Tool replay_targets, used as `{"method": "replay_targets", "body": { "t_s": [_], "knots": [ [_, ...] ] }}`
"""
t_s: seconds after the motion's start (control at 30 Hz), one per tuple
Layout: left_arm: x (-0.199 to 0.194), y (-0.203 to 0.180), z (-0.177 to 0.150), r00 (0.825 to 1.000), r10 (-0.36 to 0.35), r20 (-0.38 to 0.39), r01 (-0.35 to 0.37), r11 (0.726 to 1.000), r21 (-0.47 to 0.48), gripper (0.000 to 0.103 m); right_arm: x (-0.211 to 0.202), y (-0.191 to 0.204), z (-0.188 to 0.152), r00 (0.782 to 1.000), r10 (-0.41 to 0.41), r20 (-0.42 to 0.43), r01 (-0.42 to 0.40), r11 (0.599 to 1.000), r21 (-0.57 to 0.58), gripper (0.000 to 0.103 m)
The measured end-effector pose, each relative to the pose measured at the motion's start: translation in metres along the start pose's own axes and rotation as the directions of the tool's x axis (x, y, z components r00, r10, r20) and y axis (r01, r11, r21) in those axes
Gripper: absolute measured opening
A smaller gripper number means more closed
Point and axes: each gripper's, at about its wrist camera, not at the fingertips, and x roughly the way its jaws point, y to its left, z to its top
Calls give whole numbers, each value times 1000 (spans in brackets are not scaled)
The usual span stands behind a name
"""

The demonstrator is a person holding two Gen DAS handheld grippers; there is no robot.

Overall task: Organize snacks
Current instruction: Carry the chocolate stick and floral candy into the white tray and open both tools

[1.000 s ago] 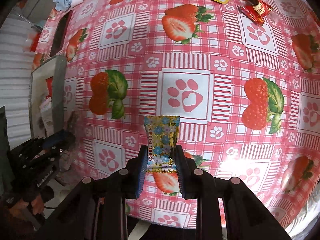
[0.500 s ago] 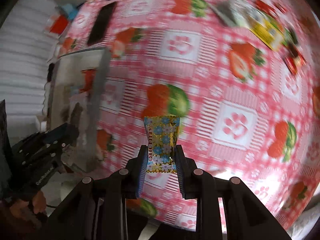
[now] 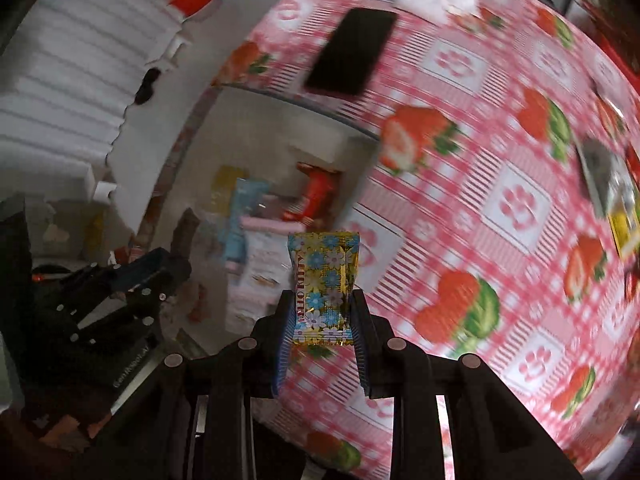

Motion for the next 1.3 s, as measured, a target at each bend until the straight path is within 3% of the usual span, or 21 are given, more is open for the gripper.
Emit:
{"method": "replay_targets", "body": {
  "t_s": [0.3, 0.9, 0.97, 1.03, 1.1, 1.17, 1.2, 1.23, 1.3],
  "knots": [
    [8, 19, 1, 1000, 9, -16, -9, 999, -39, 26, 21, 36, 20, 999, -7, -43, 4, 998, -63, 28],
    [27, 26, -2, 998, -5, -56, 4, 999, -34, 28, 58, 55, 28, 991, -43, -125, 33, 996, -81, 29],
    [26, 25, -4, 999, 2, -49, -3, 1000, -25, 38, 60, 54, 27, 990, -38, -134, 29, 997, -75, 29],
    [25, 26, -4, 999, 8, -42, -9, 1000, -30, 65, 63, 54, 27, 989, -42, -140, 32, 997, -69, 29],
    [22, 27, -5, 1000, 10, -29, -11, 999, -38, 77, 63, 53, 27, 989, -48, -143, 40, 997, -62, 30],
    [21, 28, -4, 1000, 12, -24, -13, 999, -50, 80, 62, 53, 26, 989, -54, -141, 47, 997, -56, 49],
    [21, 28, -5, 1000, 14, -28, -15, 998, -53, 81, 61, 53, 26, 989, -59, -135, 52, 997, -56, 76],
    [22, 28, -4, 999, 16, -38, -18, 998, -53, 81, 58, 54, 25, 990, -63, -123, 57, 997, -57, 85],
    [23, 28, -5, 999, 20, -46, -22, 998, -53, 82, 55, 53, 24, 991, -69, -116, 62, 996, -59, 85]
  ]
}}
